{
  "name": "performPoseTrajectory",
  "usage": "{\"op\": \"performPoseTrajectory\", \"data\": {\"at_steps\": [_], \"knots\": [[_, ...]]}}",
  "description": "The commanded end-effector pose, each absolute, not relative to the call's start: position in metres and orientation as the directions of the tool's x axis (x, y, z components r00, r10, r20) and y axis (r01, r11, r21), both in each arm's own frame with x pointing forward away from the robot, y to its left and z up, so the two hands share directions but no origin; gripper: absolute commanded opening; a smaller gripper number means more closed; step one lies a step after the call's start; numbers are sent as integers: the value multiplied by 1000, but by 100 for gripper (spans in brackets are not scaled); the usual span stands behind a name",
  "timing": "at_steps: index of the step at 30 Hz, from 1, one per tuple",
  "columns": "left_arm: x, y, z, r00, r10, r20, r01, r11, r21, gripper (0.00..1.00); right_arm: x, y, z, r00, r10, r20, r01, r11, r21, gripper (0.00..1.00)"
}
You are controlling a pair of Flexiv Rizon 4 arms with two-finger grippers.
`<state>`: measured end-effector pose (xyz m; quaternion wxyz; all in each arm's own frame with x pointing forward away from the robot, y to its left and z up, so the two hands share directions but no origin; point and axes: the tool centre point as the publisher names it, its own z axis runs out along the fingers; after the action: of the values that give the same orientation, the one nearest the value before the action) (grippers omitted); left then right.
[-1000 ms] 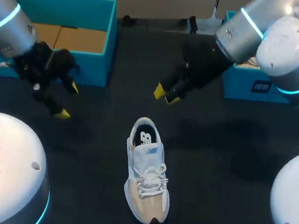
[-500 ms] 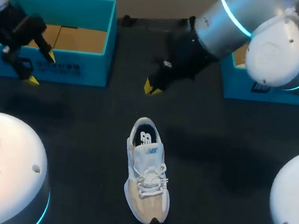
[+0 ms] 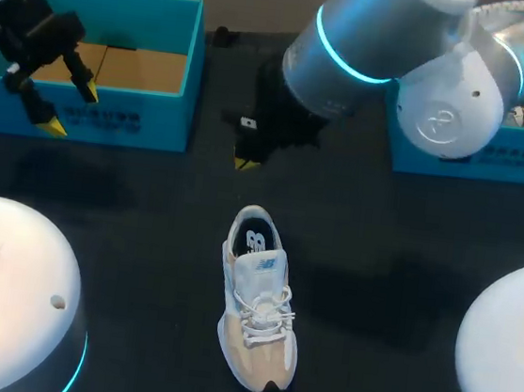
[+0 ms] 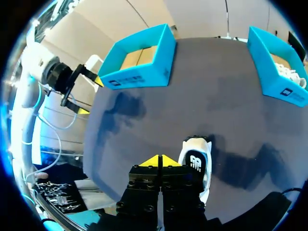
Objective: Take the shoe out of the shoebox, open the shoe tongue, remove and reinsert the insole, then place the shoe into the shoebox
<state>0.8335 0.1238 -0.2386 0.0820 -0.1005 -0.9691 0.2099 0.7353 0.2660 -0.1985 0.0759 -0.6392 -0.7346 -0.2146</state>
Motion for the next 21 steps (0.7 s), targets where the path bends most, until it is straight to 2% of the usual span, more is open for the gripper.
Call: {"op": "performPoseTrajectory", "data": {"at_steps": [1, 2, 9, 12, 14, 17, 21], "knots": [[832, 124, -238, -967, 229, 115, 161, 893, -421, 100, 734, 268, -197, -160, 930, 331, 971, 88, 221, 0], [832, 124, -238, -967, 229, 115, 161, 893, -421, 100, 734, 268, -197, -160, 930, 331, 971, 88, 221, 0], [832, 124, -238, -967, 229, 115, 161, 893, -421, 100, 724, 297, -194, -165, 986, 0, 950, 159, 268, 0], [832, 124, -238, -967, 229, 115, 161, 893, -421, 100, 717, 303, -200, -157, 982, -103, 953, 178, 246, 0], [832, 124, -238, -967, 229, 115, 161, 893, -421, 100, 712, 305, -206, -117, 970, -214, 969, 158, 188, 0], [832, 124, -238, -967, 229, 115, 161, 893, -421, 100, 706, 298, -217, -43, 967, -253, 986, 82, 144, 0], [832, 124, -238, -967, 229, 115, 161, 893, -421, 100, 706, 298, -217, -43, 967, -253, 986, 82, 144, 0]]}}
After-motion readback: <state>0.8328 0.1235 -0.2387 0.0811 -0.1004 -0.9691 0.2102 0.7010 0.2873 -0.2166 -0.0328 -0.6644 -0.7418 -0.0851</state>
